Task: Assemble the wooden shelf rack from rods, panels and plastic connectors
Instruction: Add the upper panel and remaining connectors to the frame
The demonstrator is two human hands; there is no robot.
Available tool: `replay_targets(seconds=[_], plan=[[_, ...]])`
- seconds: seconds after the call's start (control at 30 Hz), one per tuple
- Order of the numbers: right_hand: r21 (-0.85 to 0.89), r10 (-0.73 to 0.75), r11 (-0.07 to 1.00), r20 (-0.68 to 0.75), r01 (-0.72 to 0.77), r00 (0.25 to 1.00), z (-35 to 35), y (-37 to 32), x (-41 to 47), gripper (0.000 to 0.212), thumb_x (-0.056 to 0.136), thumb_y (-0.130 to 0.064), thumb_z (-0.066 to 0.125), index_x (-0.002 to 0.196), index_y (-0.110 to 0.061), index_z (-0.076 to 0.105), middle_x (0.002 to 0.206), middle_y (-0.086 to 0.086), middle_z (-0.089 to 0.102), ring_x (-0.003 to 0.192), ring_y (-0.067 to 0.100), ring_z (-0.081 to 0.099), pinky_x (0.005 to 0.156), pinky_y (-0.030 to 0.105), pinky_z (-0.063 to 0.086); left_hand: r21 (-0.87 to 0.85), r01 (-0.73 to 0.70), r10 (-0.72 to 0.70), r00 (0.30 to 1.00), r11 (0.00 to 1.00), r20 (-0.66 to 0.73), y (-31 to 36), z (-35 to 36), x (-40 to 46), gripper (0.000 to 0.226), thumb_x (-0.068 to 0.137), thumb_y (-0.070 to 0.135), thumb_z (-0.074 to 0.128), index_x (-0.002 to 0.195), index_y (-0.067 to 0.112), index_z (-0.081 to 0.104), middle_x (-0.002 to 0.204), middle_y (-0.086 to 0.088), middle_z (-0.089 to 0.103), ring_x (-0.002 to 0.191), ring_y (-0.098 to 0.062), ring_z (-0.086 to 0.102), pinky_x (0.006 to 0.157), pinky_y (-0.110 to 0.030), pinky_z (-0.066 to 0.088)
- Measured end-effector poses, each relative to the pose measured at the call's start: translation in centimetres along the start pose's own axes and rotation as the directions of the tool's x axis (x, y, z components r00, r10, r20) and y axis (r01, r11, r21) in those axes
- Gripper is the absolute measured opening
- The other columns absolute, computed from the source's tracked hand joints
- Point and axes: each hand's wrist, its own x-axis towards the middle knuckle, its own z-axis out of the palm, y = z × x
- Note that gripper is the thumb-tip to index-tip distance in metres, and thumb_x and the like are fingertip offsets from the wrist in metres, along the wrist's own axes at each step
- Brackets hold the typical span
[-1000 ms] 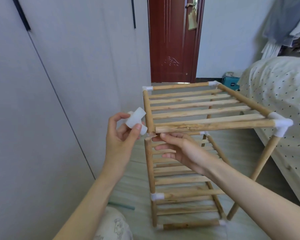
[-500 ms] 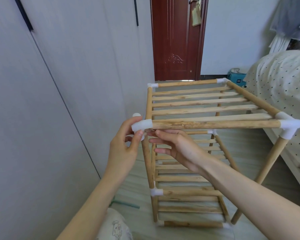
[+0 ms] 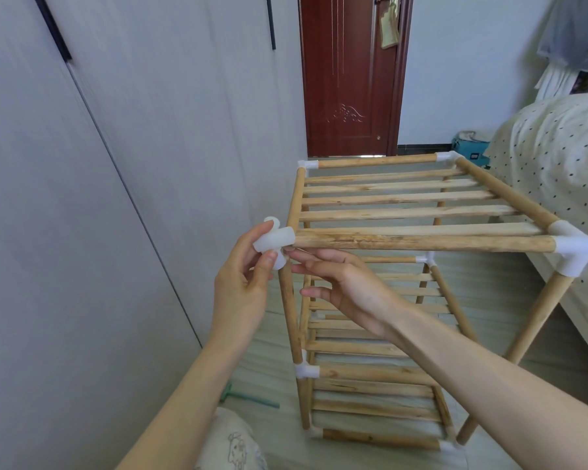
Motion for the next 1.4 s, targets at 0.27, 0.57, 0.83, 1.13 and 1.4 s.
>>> replay_targets(seconds=[0.27, 0.57, 0.83, 1.13, 1.4], plan=[[-0.030, -0.025, 0.999, -0.112, 0.021, 0.993, -0.1, -0.4, 0.0, 0.031, 0.092, -0.038, 0.051, 0.104, -0.015, 0.068, 0.102, -0.005, 0.069, 0.087, 0.011, 0.062, 0.077, 0.028, 0.047, 0.112, -0.040, 0.045, 0.998, 0.993, -0.051, 0.2, 0.3, 0.1, 0.039, 0.094, 0.016, 0.053, 0.110, 0.052, 0.052, 0.100, 0.037, 0.056, 0.092, 0.013, 0.056, 0.074, -0.004, 0.043], [0.276, -0.033, 0.957, -0.204, 0.089, 0.978, 0.2, -0.6, -0.8, 0.021, 0.092, -0.029, 0.054, 0.086, -0.010, 0.062, 0.072, -0.002, 0.062, 0.055, 0.009, 0.052, 0.059, 0.022, 0.044, 0.258, -0.069, 0.099, 0.989, 0.964, -0.105, -0.3, 0.7, 0.0, 0.035, 0.095, 0.018, 0.051, 0.126, 0.035, 0.055, 0.111, 0.006, 0.062, 0.085, 0.009, 0.053, 0.067, -0.001, 0.039], [0.269, -0.055, 0.957, -0.189, 0.106, 0.980, -0.7, -0.7, -1.3, 0.023, 0.090, -0.028, 0.056, 0.075, -0.013, 0.066, 0.071, 0.000, 0.065, 0.055, 0.009, 0.052, 0.057, 0.022, 0.043, 0.377, -0.136, 0.163, 0.986, 0.916, -0.040, 0.1, 0.9, -0.4, 0.039, 0.095, 0.021, 0.049, 0.131, 0.036, 0.050, 0.106, 0.004, 0.062, 0.083, -0.003, 0.052, 0.075, -0.010, 0.040], [0.233, -0.067, 0.966, -0.192, 0.112, 0.979, -2.0, -0.7, -2.3, 0.021, 0.080, -0.032, 0.061, 0.068, -0.017, 0.069, 0.070, 0.000, 0.063, 0.055, 0.009, 0.053, 0.058, 0.022, 0.045, 0.646, -0.373, 0.413, 0.906, 0.666, 0.097, 1.9, 1.9, -1.5, 0.035, 0.087, 0.013, 0.058, 0.122, 0.011, 0.063, 0.067, -0.003, 0.063, 0.054, -0.021, 0.053, 0.053, -0.025, 0.035], [0.290, -0.100, 0.941, -0.259, 0.176, 0.961, -3.6, -2.0, -3.4, 0.036, 0.094, -0.022, 0.046, 0.059, -0.016, 0.054, 0.053, 0.000, 0.041, 0.047, 0.012, 0.040, 0.051, 0.022, 0.040, 0.657, -0.540, 0.586, 0.790, 0.527, 0.179, 4.4, 4.8, -2.4, 0.039, 0.086, 0.023, 0.044, 0.109, 0.006, 0.070, 0.054, 0.002, 0.061, 0.041, -0.012, 0.047, 0.049, -0.016, 0.023]])
